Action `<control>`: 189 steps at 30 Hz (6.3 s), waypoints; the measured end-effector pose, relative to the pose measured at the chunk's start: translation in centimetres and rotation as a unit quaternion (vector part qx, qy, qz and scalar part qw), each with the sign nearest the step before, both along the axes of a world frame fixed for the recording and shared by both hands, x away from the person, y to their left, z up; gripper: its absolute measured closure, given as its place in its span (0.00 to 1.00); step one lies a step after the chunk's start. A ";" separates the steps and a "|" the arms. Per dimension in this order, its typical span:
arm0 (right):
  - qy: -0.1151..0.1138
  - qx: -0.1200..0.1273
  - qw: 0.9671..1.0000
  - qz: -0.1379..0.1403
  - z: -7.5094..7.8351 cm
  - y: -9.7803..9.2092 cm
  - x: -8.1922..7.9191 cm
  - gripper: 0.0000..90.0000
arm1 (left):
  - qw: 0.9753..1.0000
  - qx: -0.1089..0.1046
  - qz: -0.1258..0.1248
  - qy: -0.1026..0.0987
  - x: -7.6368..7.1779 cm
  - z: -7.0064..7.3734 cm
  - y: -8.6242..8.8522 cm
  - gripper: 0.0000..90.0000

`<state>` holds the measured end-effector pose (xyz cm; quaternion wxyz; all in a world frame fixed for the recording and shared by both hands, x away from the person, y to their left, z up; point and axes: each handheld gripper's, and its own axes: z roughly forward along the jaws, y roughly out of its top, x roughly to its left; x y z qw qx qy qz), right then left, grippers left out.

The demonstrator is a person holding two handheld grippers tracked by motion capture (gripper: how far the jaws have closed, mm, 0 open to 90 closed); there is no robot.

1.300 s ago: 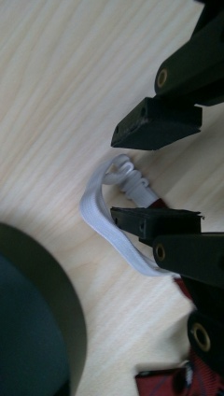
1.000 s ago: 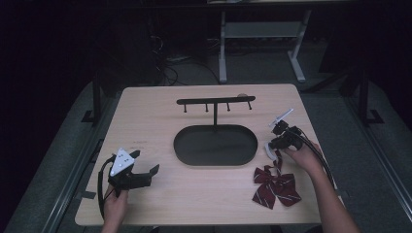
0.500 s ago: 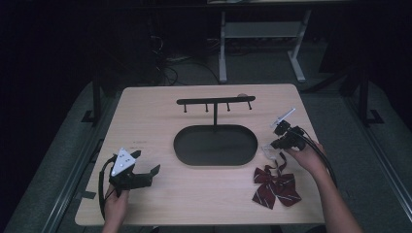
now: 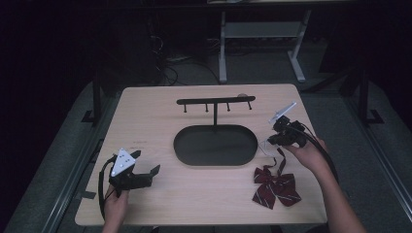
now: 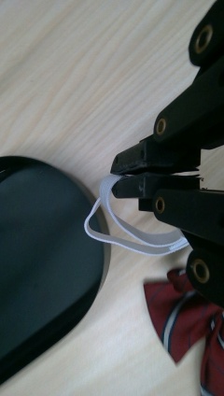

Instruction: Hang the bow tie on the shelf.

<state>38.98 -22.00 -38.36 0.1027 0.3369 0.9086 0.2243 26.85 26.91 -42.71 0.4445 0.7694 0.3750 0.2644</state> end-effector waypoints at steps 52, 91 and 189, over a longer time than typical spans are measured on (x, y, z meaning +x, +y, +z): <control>-0.093 0.021 0.994 0.049 10.8 2.8 -2.6 0.97 | 1.000 0.005 -0.002 -0.005 0.0 0.1 -0.1 0.14; -0.088 0.030 0.995 0.041 13.6 5.2 2.5 0.97 | 1.000 -0.002 0.001 -0.006 0.3 0.2 0.0 0.14; -0.025 0.061 0.998 0.002 8.5 2.4 4.7 0.85 | 1.000 0.000 -0.001 -0.002 -0.1 0.0 0.0 0.14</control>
